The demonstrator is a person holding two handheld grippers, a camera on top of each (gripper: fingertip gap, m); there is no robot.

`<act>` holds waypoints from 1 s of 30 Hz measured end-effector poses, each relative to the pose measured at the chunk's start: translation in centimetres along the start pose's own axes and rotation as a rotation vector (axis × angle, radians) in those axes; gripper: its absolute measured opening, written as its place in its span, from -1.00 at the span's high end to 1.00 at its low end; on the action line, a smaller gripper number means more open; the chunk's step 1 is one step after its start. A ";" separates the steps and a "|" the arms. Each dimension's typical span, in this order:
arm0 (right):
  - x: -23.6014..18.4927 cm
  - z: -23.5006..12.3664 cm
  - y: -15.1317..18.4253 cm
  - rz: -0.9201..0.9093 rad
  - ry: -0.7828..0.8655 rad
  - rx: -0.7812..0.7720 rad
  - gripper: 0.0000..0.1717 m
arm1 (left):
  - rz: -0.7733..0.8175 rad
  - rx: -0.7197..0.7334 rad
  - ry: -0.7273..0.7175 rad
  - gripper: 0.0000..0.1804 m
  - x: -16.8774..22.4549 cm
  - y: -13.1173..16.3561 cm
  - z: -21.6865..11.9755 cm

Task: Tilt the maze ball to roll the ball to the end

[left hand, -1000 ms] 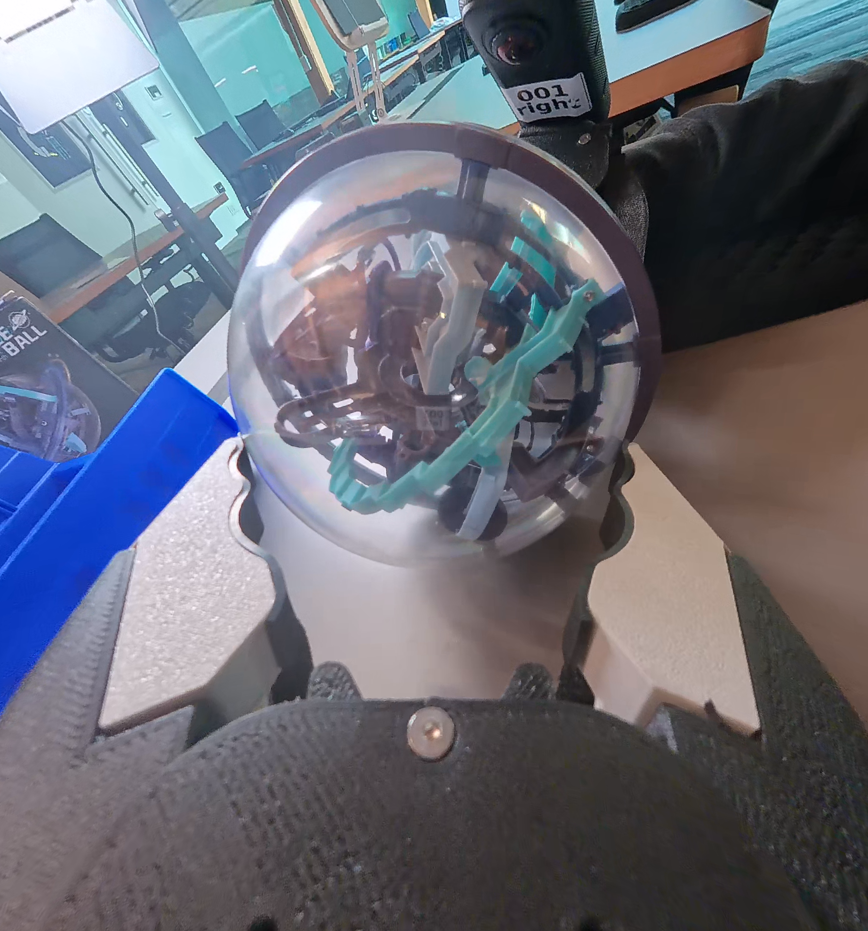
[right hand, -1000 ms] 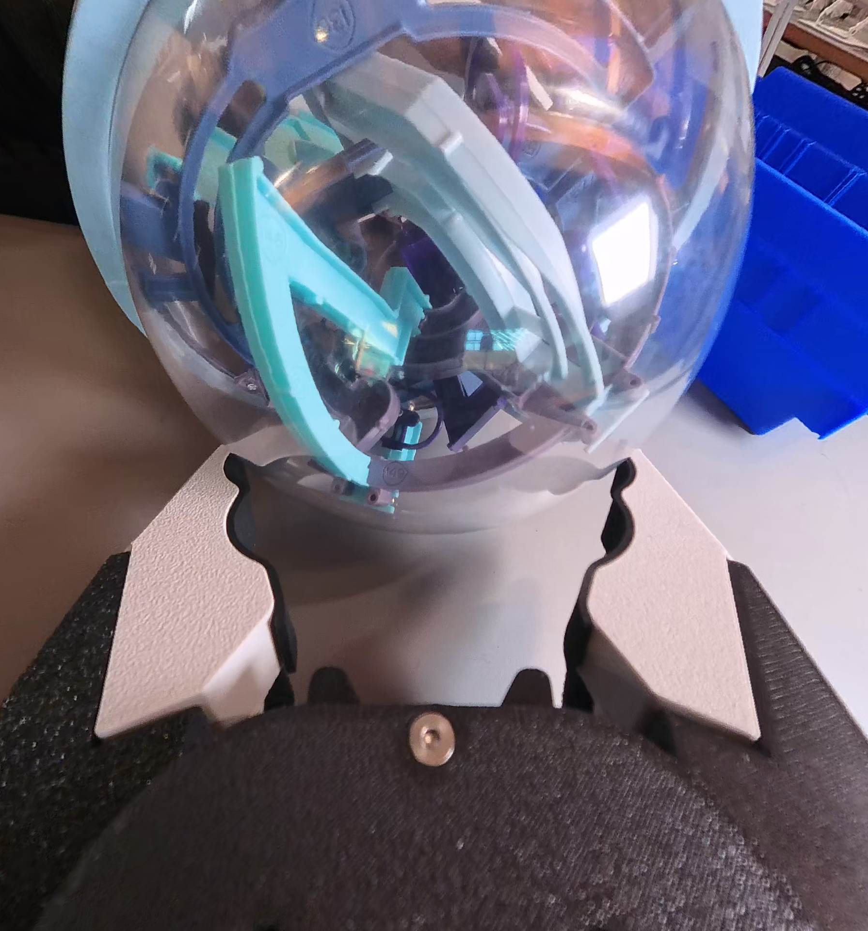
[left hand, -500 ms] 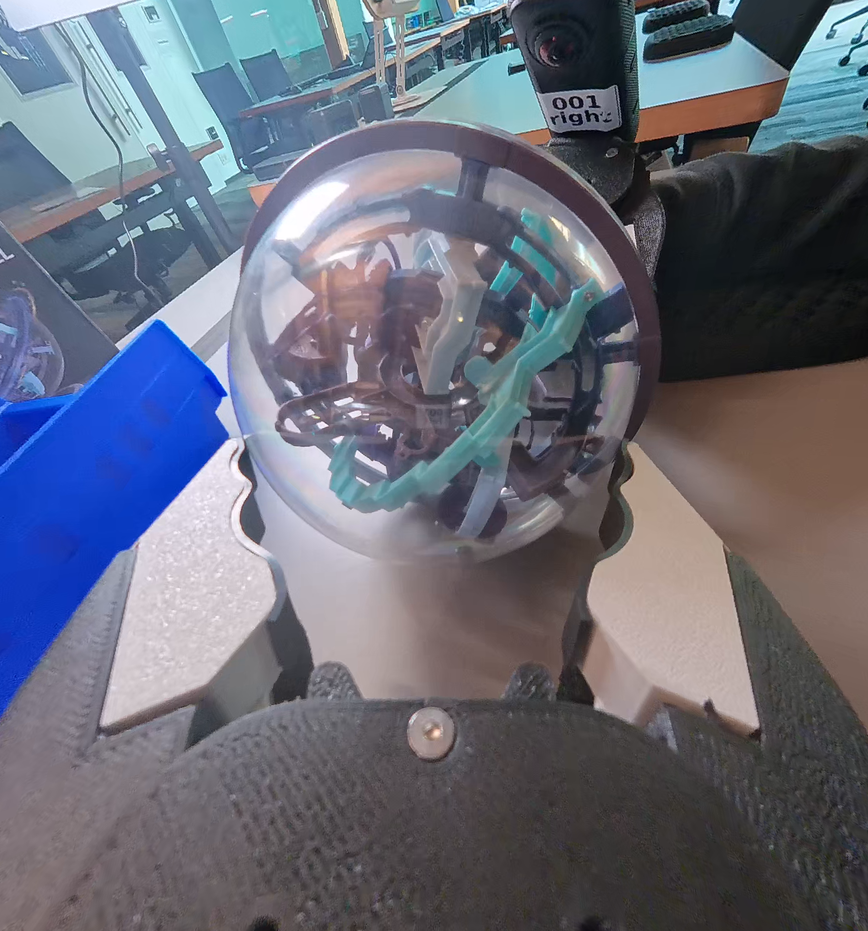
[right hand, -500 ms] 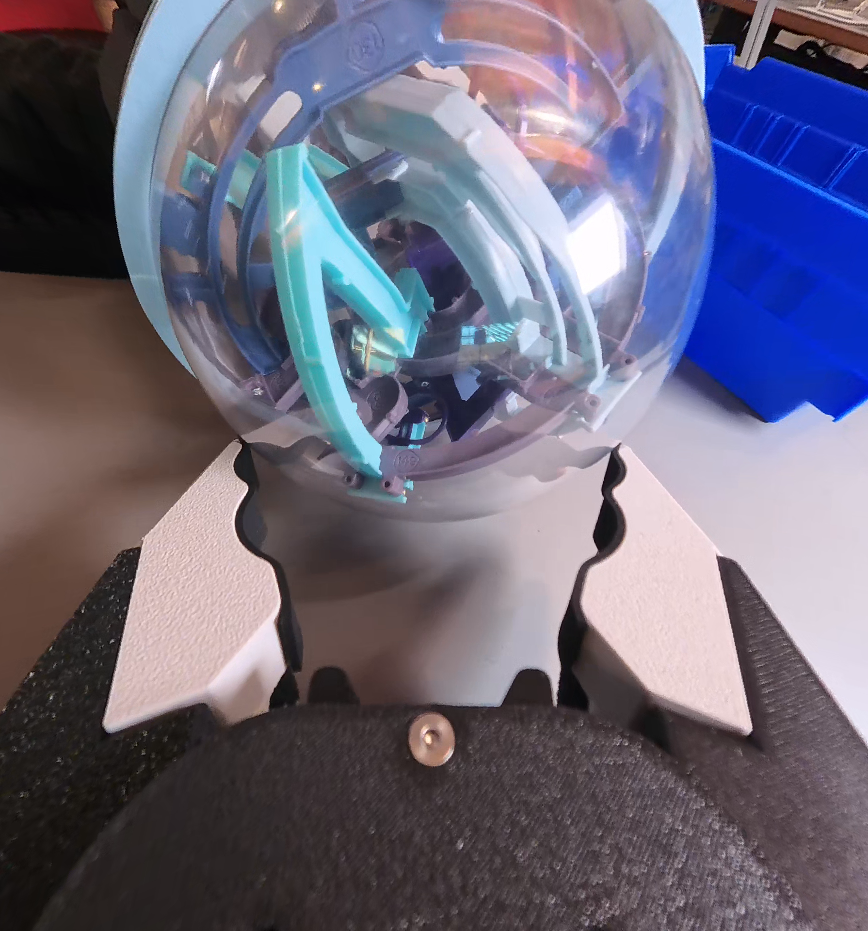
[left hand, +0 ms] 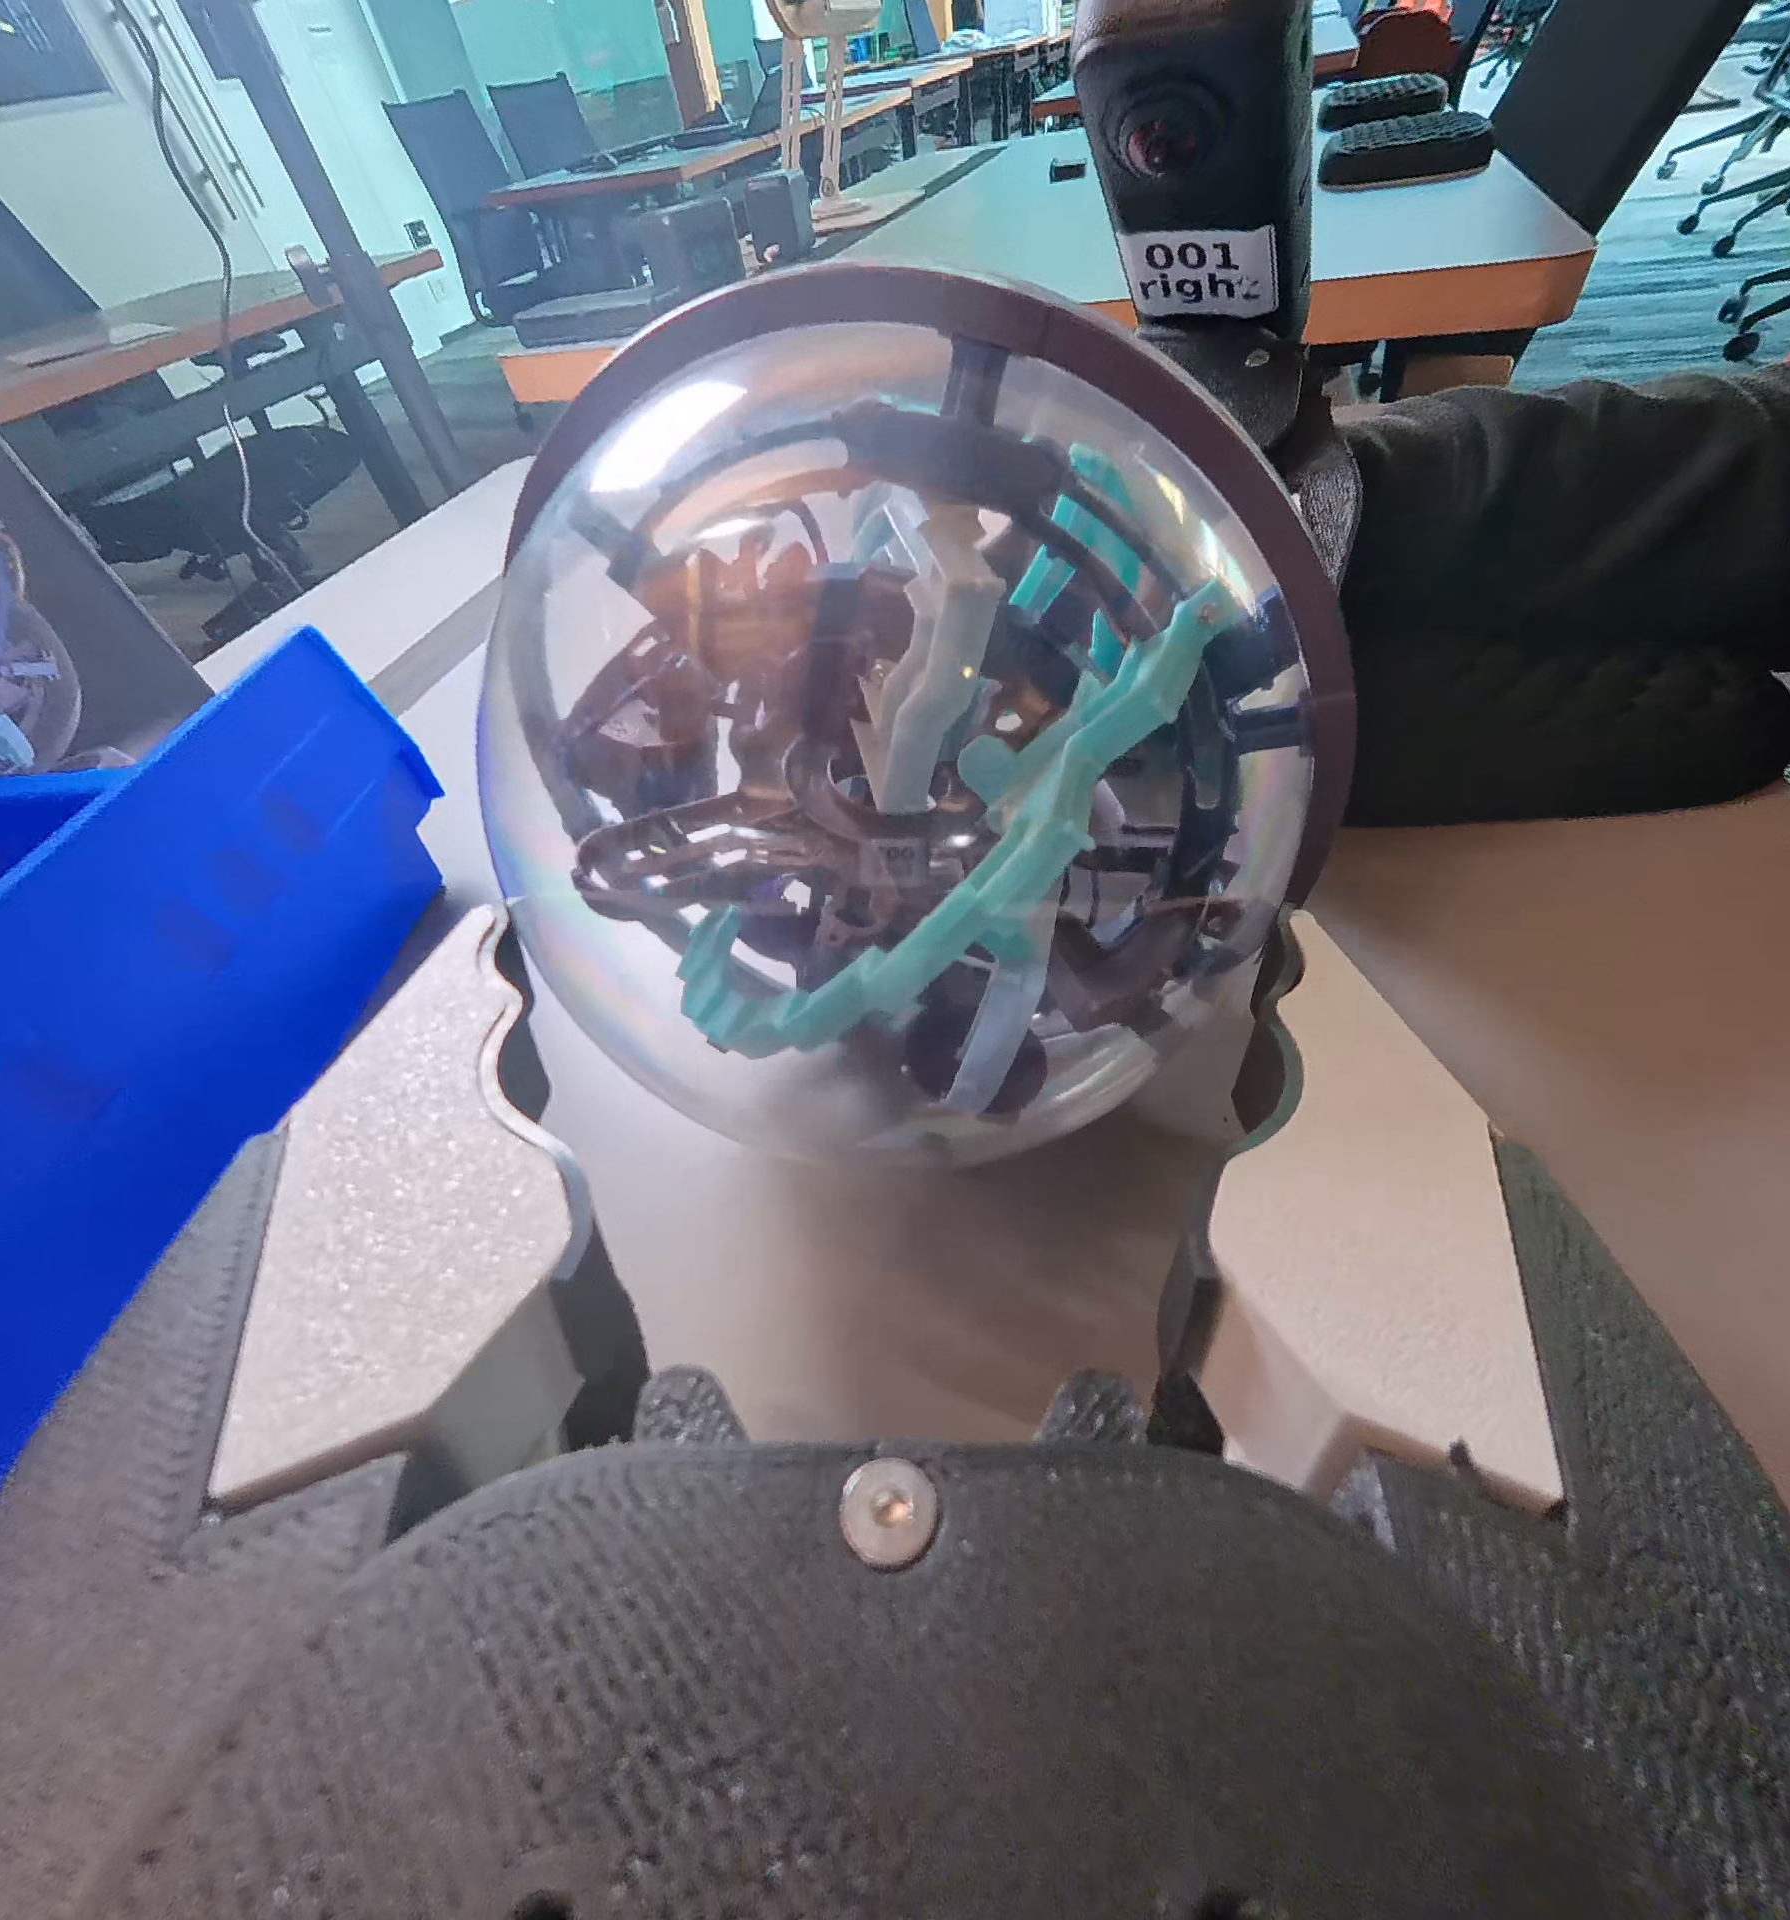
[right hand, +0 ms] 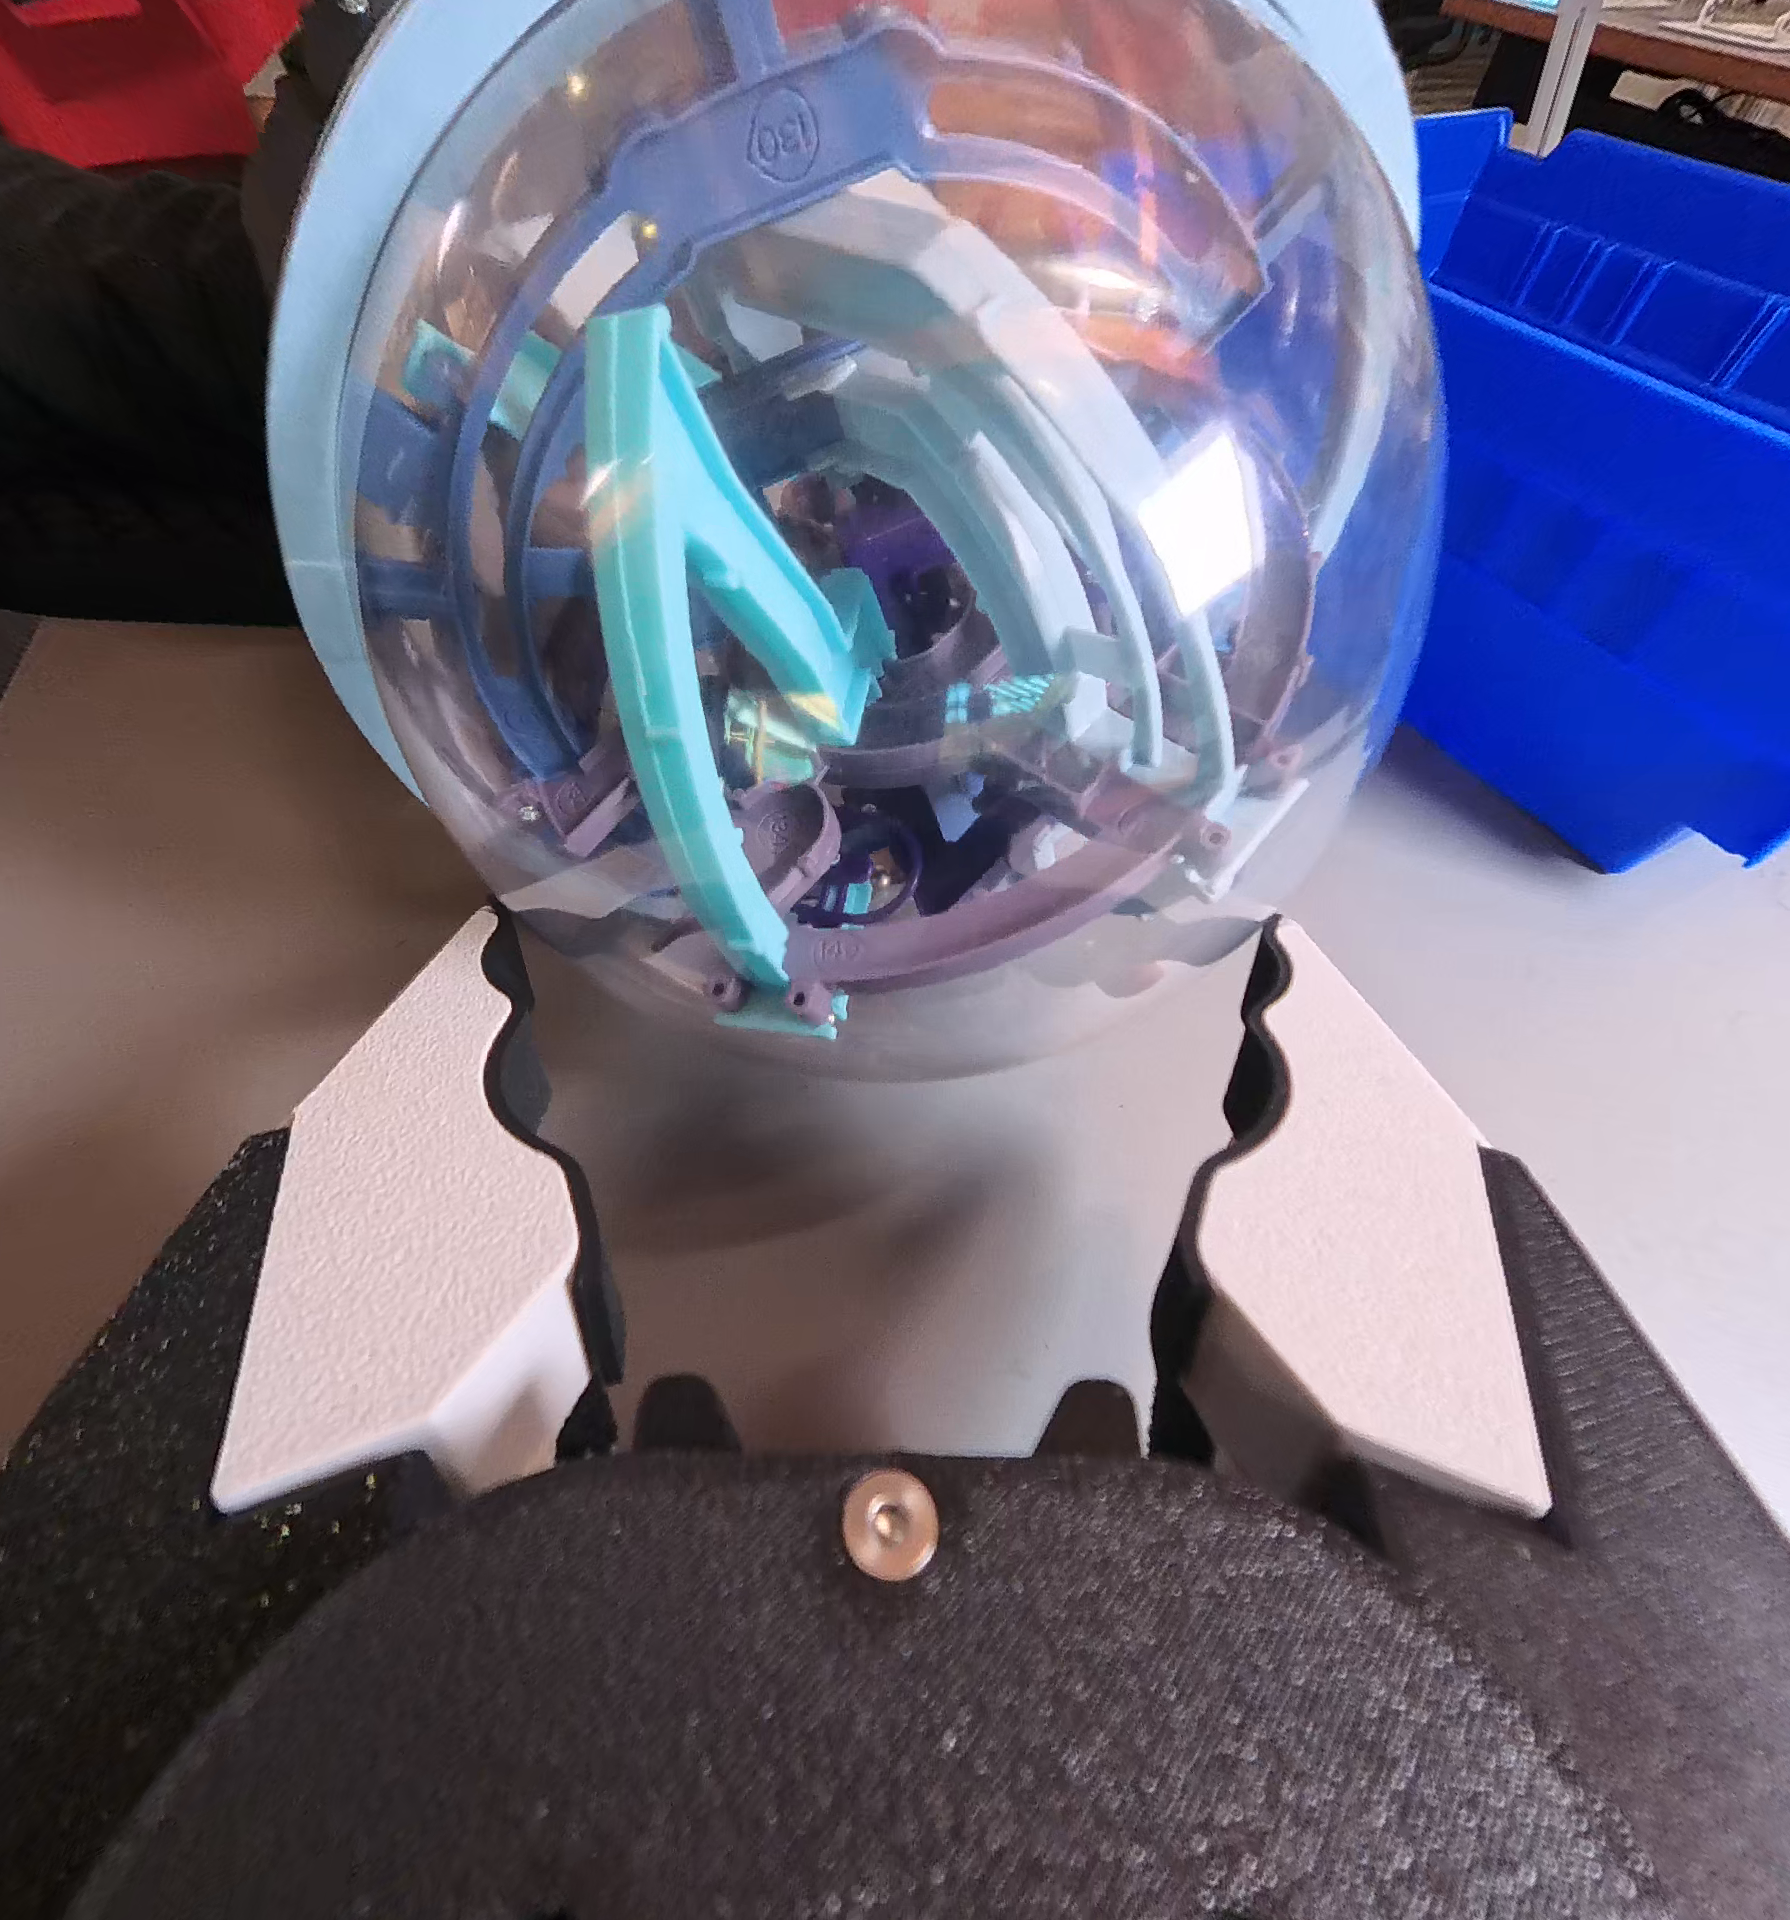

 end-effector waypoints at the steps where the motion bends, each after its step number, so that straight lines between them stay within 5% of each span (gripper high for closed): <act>1: 0.0 0.0 0.0 -0.002 -0.002 -0.001 -0.54 | 0.010 0.007 -0.004 -0.50 0.1 -0.2 0.0; 30: -0.8 0.7 0.4 -0.124 0.030 -0.064 -0.56 | 0.270 0.087 -0.042 -0.46 1.9 -1.9 -0.8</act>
Point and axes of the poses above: each gripper's, where its closed fingertips meet, z out along the fingers, y out of its underside, x = y × z across the jaws, the point moved 6 cm from there along -z, back along the fingers, and after that the axes turned 1 degree about x, right-handed, at the moved point
